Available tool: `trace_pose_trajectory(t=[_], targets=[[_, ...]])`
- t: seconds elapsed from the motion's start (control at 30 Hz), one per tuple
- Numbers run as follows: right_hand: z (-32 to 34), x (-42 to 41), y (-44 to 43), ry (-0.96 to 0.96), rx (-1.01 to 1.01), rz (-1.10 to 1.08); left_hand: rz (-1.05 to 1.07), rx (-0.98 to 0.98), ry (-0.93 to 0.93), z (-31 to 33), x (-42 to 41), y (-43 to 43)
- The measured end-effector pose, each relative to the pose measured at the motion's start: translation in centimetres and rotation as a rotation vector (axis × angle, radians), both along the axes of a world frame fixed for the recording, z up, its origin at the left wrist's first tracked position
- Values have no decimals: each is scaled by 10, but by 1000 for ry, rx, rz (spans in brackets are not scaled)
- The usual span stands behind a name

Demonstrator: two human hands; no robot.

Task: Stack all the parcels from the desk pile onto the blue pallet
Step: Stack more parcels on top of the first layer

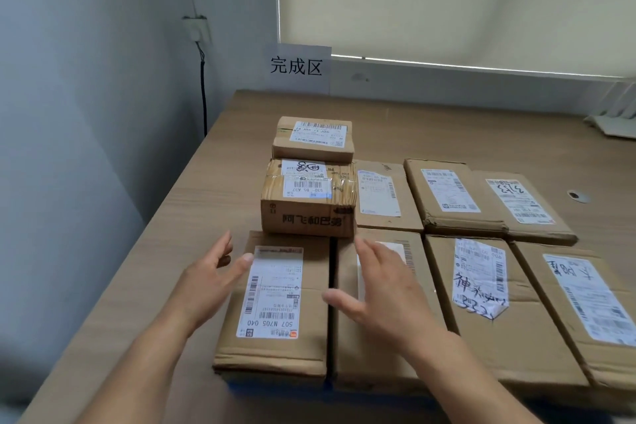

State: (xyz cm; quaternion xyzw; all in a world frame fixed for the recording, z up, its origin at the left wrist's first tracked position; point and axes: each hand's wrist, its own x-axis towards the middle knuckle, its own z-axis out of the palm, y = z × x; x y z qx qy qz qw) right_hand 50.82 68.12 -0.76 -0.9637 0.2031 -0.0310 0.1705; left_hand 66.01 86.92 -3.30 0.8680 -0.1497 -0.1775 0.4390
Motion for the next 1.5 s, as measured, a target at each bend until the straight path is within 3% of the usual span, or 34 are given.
trace_pose_trajectory(t=[0.23, 1.5], targets=[[-17, -19, 37, 191, -59, 174, -31, 76, 108, -22, -23, 4], [-15, -25, 20, 135, -1, 238, -60, 109, 69, -19, -27, -5]])
